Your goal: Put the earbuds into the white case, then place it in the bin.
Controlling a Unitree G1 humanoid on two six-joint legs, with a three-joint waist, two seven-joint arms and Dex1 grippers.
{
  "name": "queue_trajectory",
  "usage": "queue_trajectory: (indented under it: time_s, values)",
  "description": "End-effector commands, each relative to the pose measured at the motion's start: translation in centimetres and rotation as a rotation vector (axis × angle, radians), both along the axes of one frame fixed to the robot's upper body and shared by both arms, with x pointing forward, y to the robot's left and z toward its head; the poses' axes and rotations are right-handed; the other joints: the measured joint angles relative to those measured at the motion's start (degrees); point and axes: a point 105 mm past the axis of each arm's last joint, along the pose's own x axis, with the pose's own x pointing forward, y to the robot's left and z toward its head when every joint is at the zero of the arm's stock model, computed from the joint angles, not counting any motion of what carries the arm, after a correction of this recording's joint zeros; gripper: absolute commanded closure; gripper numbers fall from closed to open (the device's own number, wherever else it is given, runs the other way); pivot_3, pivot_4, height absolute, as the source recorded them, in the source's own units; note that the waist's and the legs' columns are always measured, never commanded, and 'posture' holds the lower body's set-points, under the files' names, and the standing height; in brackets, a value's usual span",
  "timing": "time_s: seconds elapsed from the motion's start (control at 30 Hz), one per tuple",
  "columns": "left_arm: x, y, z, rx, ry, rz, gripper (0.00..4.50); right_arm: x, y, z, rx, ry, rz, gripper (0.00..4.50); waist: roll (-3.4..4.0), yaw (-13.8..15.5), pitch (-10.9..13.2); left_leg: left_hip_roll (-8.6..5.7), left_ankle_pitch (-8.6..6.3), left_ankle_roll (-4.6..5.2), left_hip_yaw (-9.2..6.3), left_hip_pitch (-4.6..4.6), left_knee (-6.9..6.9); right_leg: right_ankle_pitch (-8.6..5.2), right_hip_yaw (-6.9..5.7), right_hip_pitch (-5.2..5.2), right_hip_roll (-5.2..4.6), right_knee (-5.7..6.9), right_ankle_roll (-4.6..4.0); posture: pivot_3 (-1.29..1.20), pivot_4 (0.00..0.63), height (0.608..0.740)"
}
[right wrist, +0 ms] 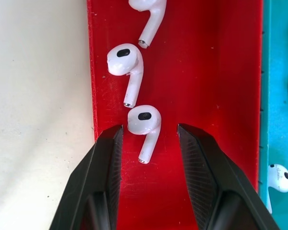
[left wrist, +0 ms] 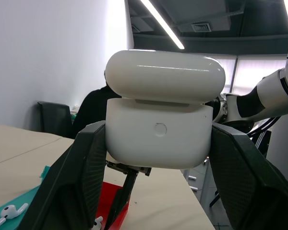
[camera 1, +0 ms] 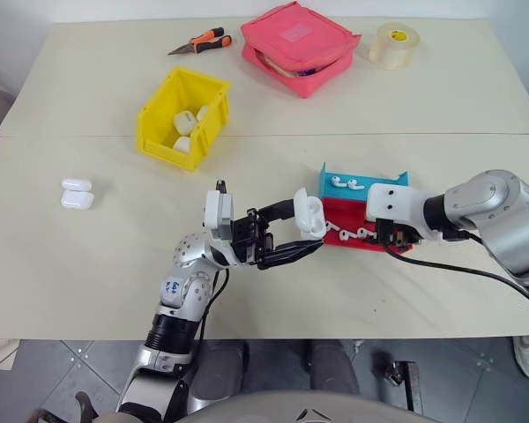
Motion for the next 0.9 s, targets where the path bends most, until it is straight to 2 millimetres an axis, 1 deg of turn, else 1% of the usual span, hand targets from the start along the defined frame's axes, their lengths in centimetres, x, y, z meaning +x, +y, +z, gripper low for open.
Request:
queue_trajectory:
  time_s: [0.03, 0.3, 0.43, 0.53, 0.6, 0.8, 0.9]
  values:
    - [-0.6, -0.1, 1.0, -0.020, -0.055, -0.001, 1.72, 0.2, 0.3, 0.2, 0.001, -0.010, 0.016, 2.66, 0.00, 0.00, 0.00, 0.00, 0.00, 0.00, 0.00, 0.00, 0.00, 0.00, 0.00, 0.00, 0.00, 0.00, 0.00, 0.00, 0.150, 0.740]
    - [-0.6, -0.2, 0.9, -0.020, -0.054, -0.003, 1.72, 0.1, 0.5, -0.3, 0.009, 0.015, 0.015, 2.66, 0.00, 0.00, 0.00, 0.01, 0.00, -0.01, -0.01, 0.01, 0.00, 0.00, 0.00, 0.00, 0.00, 0.01, 0.00, 0.00, 0.150, 0.740]
    - [-0.5, -0.2, 0.9, -0.019, -0.057, 0.000, 1.72, -0.1, 0.0, -0.7, -0.016, 0.030, 0.011, 2.66, 0.00, 0.00, 0.00, 0.01, 0.00, -0.01, -0.01, 0.01, 0.01, 0.00, 0.00, 0.00, 0.00, 0.01, 0.00, 0.00, 0.150, 0.740]
    - [-0.5, -0.2, 0.9, -0.018, -0.058, 0.003, 1.72, -0.1, -0.1, -0.8, -0.020, 0.034, 0.012, 3.26, 0.00, 0.00, -0.01, 0.00, 0.00, -0.01, -0.01, 0.01, 0.03, 0.00, 0.00, 0.01, 0.00, 0.01, 0.00, 0.00, 0.150, 0.740]
    - [-0.5, -0.2, 0.9, -0.018, -0.059, 0.005, 1.72, 0.0, 0.0, -0.9, -0.014, 0.030, 0.011, 3.87, 0.00, 0.00, -0.01, 0.00, 0.00, -0.01, -0.01, 0.01, 0.07, 0.00, 0.00, 0.02, 0.00, 0.02, 0.00, 0.00, 0.150, 0.740]
    - [-0.6, -0.2, 0.7, -0.015, -0.051, 0.000, 1.72, -0.1, -0.1, -0.8, 0.007, 0.017, -0.005, 3.87, 0.00, 0.06, -0.01, 0.01, 0.00, -0.03, -0.02, 0.01, 0.17, 0.00, 0.00, 0.04, 0.00, 0.08, 0.00, 0.00, 0.150, 0.740]
    - [-0.6, -0.4, 0.7, -0.013, -0.053, -0.003, 1.72, -0.4, -0.8, 0.0, 0.041, -0.005, -0.045, 3.87, -0.01, 0.25, -0.01, -0.01, -0.01, -0.03, -0.04, 0.00, 0.20, 0.00, 0.00, 0.06, 0.00, 0.09, -0.01, 0.00, 0.150, 0.740]
